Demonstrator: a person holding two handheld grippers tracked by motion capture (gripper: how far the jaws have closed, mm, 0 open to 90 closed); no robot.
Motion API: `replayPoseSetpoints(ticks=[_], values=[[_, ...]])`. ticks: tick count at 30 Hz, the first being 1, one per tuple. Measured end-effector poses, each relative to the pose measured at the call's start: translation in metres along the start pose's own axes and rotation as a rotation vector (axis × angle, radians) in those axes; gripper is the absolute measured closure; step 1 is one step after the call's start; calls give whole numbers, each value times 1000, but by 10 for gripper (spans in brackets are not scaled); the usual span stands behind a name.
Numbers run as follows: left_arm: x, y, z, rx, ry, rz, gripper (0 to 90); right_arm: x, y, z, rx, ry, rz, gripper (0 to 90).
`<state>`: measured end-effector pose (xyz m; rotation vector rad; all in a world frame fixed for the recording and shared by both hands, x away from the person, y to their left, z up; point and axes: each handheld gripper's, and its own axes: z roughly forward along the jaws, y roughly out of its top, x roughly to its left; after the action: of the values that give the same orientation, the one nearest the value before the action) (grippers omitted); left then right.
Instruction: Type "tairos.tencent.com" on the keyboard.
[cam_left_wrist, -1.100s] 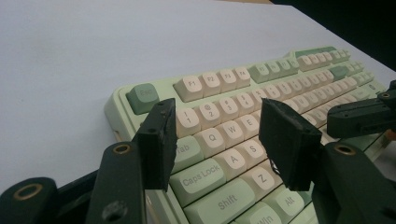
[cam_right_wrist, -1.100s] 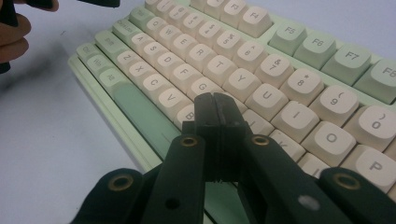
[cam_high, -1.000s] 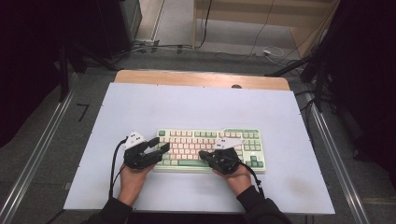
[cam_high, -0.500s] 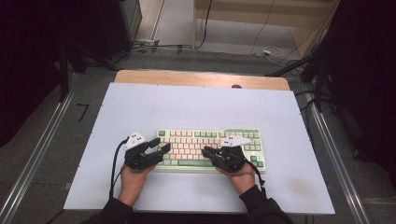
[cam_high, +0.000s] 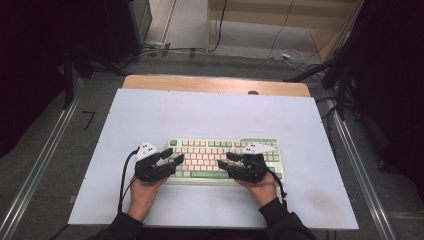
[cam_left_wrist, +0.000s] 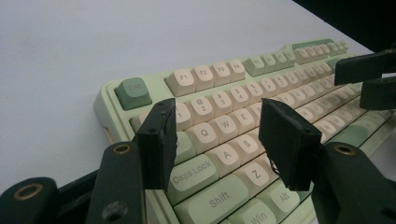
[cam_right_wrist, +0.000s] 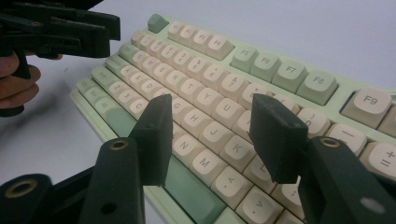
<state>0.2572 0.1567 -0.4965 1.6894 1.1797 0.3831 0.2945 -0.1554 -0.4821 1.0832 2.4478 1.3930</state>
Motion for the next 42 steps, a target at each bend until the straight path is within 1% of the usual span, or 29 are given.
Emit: replayPoseSetpoints(ticks=[4,7,10,12,14,17,18,19,22,24,25,26,30,31,33,35,36,38,42], values=[[0,1,-1,-10,-2,-3,474,-2,0,-3,-13,-2,15,419],[-1,2,0,-13,0,-2,472,-5,0,-5,-10,-7,29,388],[-1,4,0,-19,-8,-3,455,-7,0,-8,-24,-15,35,378],[-2,7,0,-27,-12,-2,455,-9,0,-10,-33,-13,48,376],[-4,9,2,-32,-24,-4,458,-10,0,-11,-31,-16,52,376],[-8,11,7,-30,-44,0,533,-11,0,-12,-34,-18,53,378],[-9,11,9,-23,-54,3,574,-11,0,-13,-39,-17,52,379],[-11,12,11,-13,-67,8,634,-11,0,-13,-42,-17,57,379],[-17,17,20,28,-122,24,797,-12,0,-15,-42,-20,58,380],[-21,20,26,49,-150,37,875,-13,0,-16,-46,-20,61,382],[-24,21,30,62,-150,47,895,-13,0,-17,-49,-22,63,383],[-27,22,35,72,-144,59,900,-14,0,-17,-52,-24,64,384],[-37,25,53,145,-140,91,900,-15,0,-18,-50,-25,67,385],[-40,26,56,155,-140,93,900,-16,0,-18,-50,-25,69,385],[-44,27,61,161,-138,92,900,-16,0,-18,-51,-24,68,385],[-46,29,65,174,-131,102,900,-15,0,-18,-51,-24,69,386],[-47,29,66,174,-124,100,900,-15,0,-18,-48,-24,68,386],[-47,30,67,182,-115,106,900,-15,0,-18,-49,-23,67,386],[-46,31,68,188,-102,101,900,-16,0,-18,-52,-24,69,387]])
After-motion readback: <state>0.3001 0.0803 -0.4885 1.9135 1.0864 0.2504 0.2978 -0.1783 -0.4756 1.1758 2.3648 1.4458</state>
